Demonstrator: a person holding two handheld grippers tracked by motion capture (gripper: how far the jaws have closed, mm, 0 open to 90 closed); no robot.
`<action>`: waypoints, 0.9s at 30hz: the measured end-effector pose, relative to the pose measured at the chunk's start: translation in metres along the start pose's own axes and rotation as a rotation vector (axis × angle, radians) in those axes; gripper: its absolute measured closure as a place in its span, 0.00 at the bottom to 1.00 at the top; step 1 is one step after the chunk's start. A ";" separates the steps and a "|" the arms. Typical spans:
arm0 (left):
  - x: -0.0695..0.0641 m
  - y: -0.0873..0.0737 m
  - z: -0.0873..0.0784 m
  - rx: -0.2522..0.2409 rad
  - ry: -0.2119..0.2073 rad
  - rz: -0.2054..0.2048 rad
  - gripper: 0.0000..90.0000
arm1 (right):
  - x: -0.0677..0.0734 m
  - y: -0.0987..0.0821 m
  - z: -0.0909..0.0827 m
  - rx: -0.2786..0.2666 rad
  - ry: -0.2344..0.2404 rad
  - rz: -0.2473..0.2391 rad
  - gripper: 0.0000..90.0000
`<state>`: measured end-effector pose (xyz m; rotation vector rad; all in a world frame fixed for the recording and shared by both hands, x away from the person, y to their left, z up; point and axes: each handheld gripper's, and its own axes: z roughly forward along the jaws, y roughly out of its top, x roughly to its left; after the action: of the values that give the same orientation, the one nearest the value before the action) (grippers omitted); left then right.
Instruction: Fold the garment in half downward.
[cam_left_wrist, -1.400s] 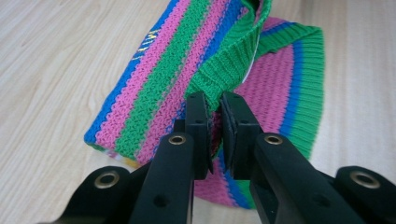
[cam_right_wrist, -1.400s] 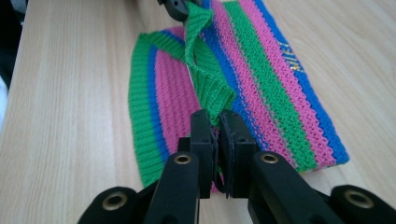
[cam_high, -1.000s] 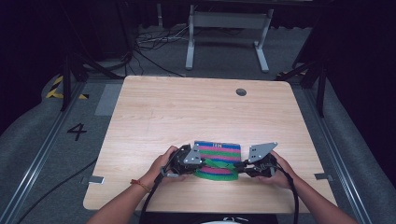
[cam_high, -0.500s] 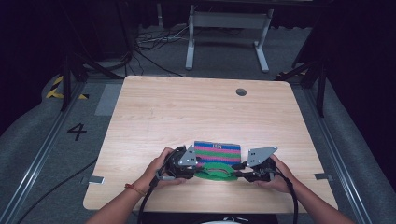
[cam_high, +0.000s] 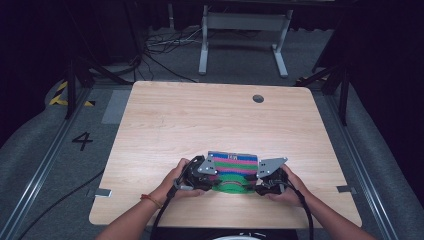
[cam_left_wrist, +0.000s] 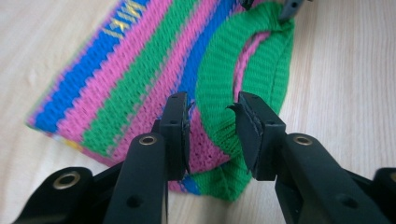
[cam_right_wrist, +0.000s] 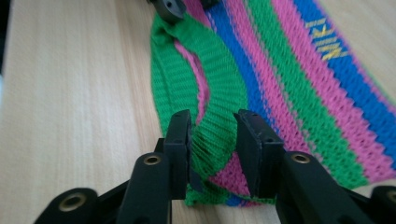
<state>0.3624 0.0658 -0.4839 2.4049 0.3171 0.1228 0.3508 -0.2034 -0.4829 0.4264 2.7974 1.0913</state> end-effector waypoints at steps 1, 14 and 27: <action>0.000 -0.001 0.001 -0.008 -0.003 -0.004 0.74 | 0.000 -0.001 0.002 -0.002 -0.001 -0.003 0.79; -0.008 0.011 -0.015 -0.018 -0.018 0.083 0.97 | 0.003 0.007 -0.018 -0.032 -0.023 -0.038 0.98; -0.007 -0.008 -0.001 -0.018 -0.048 -0.006 0.89 | 0.012 -0.010 -0.005 0.003 -0.022 -0.032 0.94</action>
<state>0.3544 0.0704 -0.4888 2.3844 0.3004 0.0651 0.3366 -0.2101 -0.4861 0.3899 2.7775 1.0688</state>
